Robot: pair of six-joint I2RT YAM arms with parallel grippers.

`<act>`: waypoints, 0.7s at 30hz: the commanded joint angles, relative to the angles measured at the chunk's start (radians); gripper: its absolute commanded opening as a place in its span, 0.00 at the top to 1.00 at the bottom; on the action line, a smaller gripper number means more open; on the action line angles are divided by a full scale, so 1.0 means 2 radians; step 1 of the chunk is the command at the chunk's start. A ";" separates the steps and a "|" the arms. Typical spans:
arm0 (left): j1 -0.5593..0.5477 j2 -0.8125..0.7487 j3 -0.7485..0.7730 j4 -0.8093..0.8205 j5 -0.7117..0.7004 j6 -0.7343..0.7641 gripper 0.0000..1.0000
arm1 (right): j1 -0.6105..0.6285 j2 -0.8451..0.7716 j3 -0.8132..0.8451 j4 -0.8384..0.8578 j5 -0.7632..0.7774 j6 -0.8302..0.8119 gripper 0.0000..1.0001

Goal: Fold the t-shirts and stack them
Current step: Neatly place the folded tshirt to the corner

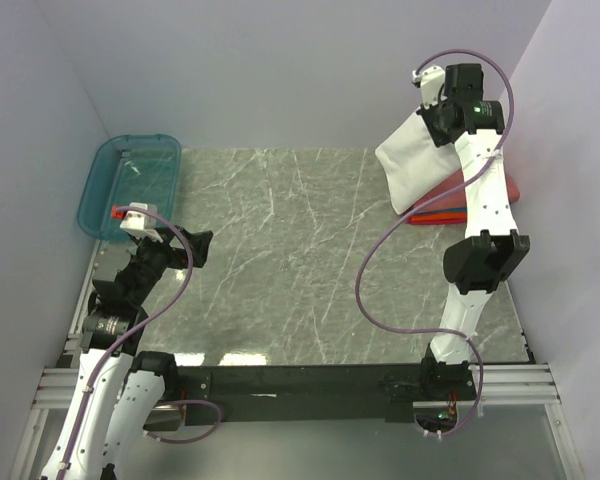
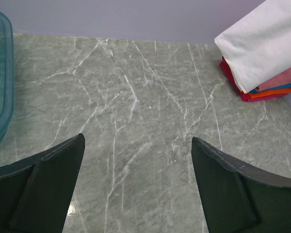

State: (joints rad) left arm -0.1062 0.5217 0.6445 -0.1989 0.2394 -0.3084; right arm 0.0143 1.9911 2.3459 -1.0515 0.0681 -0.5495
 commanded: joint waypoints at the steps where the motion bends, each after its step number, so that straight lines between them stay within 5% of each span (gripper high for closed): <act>1: 0.001 0.001 0.002 0.024 0.011 0.007 0.04 | -0.005 -0.047 0.037 0.020 0.011 -0.010 1.00; 21: 0.001 0.003 0.001 0.026 0.017 0.006 0.04 | -0.019 -0.064 0.048 0.009 0.010 -0.021 1.00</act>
State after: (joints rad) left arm -0.1062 0.5274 0.6445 -0.1932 0.2501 -0.3084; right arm -0.0143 1.9598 2.3898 -1.0782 0.0818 -0.5755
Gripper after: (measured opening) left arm 0.966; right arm 0.041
